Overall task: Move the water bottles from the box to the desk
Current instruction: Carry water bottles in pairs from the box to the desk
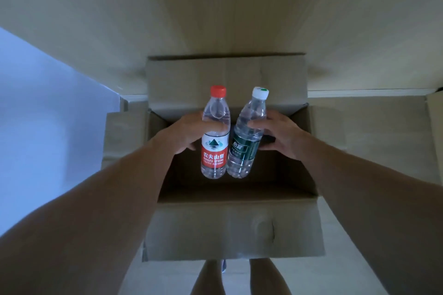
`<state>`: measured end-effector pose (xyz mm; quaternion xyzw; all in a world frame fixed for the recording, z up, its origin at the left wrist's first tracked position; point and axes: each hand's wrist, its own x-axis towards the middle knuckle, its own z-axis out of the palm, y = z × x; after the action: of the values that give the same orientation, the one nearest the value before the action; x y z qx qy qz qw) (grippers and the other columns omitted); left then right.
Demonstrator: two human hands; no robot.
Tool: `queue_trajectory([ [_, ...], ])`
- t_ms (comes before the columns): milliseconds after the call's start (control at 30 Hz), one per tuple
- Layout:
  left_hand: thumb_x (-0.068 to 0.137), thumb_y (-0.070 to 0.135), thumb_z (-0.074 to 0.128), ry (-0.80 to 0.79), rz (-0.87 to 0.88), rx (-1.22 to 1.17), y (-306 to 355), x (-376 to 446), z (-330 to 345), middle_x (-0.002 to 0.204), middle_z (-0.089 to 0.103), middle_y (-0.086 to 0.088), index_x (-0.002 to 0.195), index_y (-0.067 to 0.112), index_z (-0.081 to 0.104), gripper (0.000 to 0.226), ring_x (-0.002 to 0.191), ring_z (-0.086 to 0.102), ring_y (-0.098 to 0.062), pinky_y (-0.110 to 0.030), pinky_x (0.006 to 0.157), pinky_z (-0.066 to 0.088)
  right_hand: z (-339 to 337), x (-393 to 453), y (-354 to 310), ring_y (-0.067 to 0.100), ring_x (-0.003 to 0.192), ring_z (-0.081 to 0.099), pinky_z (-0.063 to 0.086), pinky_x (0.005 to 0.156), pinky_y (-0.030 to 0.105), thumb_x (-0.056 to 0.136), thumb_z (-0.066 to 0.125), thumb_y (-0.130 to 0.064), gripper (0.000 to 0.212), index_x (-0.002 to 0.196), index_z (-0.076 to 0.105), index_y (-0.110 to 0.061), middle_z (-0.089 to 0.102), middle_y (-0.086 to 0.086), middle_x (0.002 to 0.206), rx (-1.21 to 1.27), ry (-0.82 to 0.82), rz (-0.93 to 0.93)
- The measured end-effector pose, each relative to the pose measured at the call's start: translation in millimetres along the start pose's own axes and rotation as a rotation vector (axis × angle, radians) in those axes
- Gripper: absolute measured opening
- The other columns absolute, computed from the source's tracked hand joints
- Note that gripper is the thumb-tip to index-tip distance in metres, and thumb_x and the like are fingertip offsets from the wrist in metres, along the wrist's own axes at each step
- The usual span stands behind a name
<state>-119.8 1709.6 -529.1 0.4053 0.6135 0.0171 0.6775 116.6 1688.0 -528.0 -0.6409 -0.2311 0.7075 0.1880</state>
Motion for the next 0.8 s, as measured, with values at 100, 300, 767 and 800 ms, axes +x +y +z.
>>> queue_trajectory([
  [100, 0.064, 0.062, 0.079, 0.002, 0.019, -0.035, 29, -32, 9, 0.105, 0.076, 0.005, 0.113, 0.031, 0.065, 0.060, 0.105, 0.068, -0.023, -0.050, 0.092, 0.051, 3, -36, -18, 0.028, 0.112, 0.061, 0.052, 0.093, 0.056, 0.078, 0.080, -0.024, 0.052, 0.124, 0.057, -0.018, 0.065, 0.008, 0.123, 0.132, 0.027, 0.019],
  [300, 0.068, 0.079, 0.068, 0.026, 0.047, -0.098, 78, -84, 24, 0.097, 0.078, -0.001, 0.112, 0.022, 0.065, 0.073, 0.088, 0.076, -0.023, -0.043, 0.078, 0.056, 4, -97, -50, 0.031, 0.105, 0.065, 0.055, 0.080, 0.045, 0.086, 0.071, -0.044, 0.048, 0.121, 0.057, -0.014, 0.067, 0.012, 0.116, 0.230, 0.003, 0.068],
  [767, 0.085, 0.016, 0.072, -0.127, 0.004, -0.056, 146, -182, 54, 0.099, 0.077, -0.010, 0.115, 0.020, 0.062, 0.032, 0.093, 0.074, -0.029, -0.049, 0.081, 0.059, -14, -205, -74, 0.022, 0.089, 0.075, 0.060, 0.068, 0.039, 0.060, 0.089, -0.022, 0.056, 0.110, 0.065, -0.024, 0.077, 0.004, 0.100, 0.176, -0.091, -0.026],
  [800, 0.082, 0.015, 0.073, -0.142, 0.004, -0.044, 151, -187, 57, 0.098, 0.077, -0.011, 0.114, 0.018, 0.061, 0.035, 0.092, 0.073, -0.030, -0.051, 0.083, 0.059, -14, -214, -74, 0.021, 0.088, 0.075, 0.060, 0.067, 0.038, 0.058, 0.090, -0.021, 0.058, 0.110, 0.065, -0.023, 0.077, 0.005, 0.099, 0.187, -0.083, -0.035],
])
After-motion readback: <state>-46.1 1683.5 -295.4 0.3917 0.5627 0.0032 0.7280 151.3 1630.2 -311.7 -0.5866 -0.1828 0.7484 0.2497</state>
